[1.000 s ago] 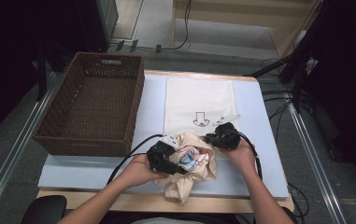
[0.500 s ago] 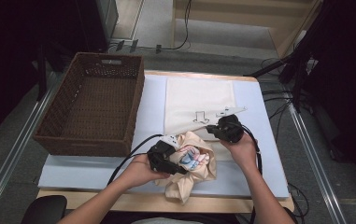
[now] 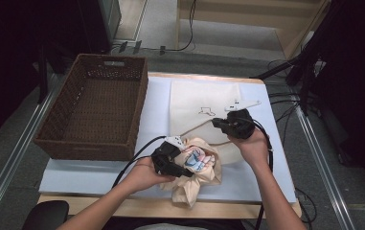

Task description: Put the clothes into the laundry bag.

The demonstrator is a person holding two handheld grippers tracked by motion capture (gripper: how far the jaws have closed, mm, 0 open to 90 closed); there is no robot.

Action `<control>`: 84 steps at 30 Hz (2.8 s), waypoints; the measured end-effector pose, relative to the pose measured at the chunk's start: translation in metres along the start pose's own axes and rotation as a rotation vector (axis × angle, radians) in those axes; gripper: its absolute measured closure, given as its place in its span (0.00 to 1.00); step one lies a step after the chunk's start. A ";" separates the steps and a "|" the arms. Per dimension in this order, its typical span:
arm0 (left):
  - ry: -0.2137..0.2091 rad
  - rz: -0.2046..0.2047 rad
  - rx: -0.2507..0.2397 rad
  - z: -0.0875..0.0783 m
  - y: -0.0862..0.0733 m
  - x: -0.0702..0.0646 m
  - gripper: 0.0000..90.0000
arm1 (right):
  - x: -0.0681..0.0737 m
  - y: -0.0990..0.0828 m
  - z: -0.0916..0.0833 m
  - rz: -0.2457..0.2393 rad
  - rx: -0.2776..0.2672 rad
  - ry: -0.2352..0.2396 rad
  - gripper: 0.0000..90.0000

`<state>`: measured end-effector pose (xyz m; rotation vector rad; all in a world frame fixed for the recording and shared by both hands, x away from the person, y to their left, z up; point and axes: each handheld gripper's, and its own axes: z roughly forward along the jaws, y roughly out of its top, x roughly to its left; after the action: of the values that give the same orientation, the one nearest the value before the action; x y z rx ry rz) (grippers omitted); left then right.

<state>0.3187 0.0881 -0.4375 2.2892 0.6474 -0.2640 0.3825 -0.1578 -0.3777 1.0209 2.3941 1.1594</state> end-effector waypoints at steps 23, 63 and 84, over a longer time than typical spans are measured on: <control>0.072 -0.041 -0.119 -0.037 0.042 -0.003 0.72 | 0.007 0.006 -0.004 0.003 -0.025 0.021 0.98; 0.144 -0.109 -0.134 -0.028 0.034 -0.002 0.26 | 0.004 0.004 -0.014 0.024 -0.041 0.025 0.99; 0.186 -0.127 -0.104 0.014 0.021 -0.001 0.73 | 0.008 0.004 -0.016 0.017 -0.043 0.034 0.98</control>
<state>0.3290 0.0652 -0.4349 2.1925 0.8826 -0.0751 0.3705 -0.1598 -0.3640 1.0180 2.3798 1.2388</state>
